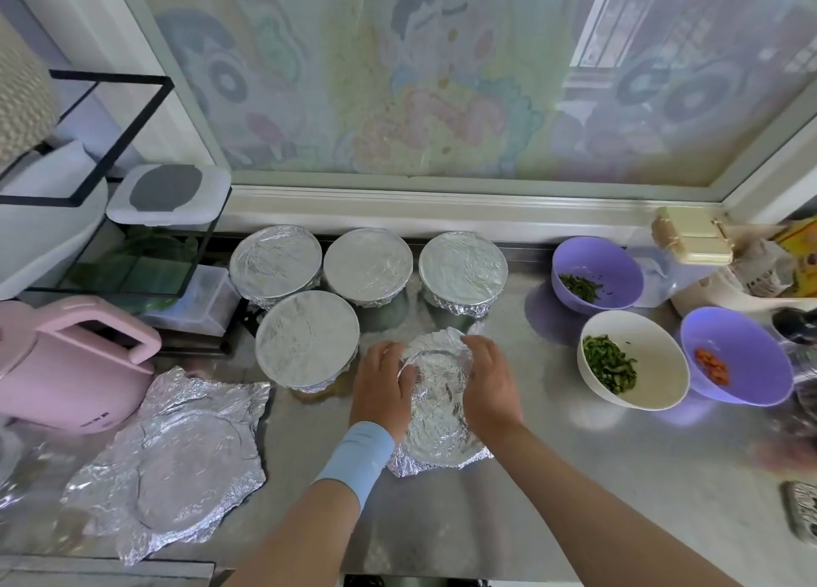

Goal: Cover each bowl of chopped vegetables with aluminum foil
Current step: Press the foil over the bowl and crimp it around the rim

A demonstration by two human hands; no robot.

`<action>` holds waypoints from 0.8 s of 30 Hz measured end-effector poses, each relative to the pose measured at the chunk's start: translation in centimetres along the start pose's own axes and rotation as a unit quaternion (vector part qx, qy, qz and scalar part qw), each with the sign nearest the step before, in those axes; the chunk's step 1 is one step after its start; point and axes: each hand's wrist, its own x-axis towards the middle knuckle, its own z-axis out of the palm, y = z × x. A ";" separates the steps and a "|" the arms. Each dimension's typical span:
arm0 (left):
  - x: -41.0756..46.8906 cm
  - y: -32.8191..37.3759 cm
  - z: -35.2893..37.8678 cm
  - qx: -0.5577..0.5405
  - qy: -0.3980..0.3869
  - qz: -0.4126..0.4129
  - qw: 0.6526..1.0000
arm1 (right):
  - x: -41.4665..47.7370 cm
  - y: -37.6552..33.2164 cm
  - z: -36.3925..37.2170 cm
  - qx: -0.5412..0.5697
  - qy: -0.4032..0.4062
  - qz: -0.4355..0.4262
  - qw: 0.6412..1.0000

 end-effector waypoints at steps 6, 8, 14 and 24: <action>0.1 -0.3 0.8 -0.104 -0.003 -0.041 0.994 | 0.3 -0.3 0.4 0.076 -0.086 0.061 0.992; 0.4 0.2 0.6 -0.151 -0.007 -0.099 0.984 | 0.5 -0.6 0.3 0.116 -0.088 0.103 0.984; 1.0 0.4 0.0 -0.280 -0.034 -0.276 0.919 | 1.1 -0.6 0.7 0.148 -0.079 0.155 0.974; -2.9 -1.9 0.2 -0.027 0.044 0.045 0.998 | -1.5 0.5 0.7 -0.020 -0.047 -0.028 0.998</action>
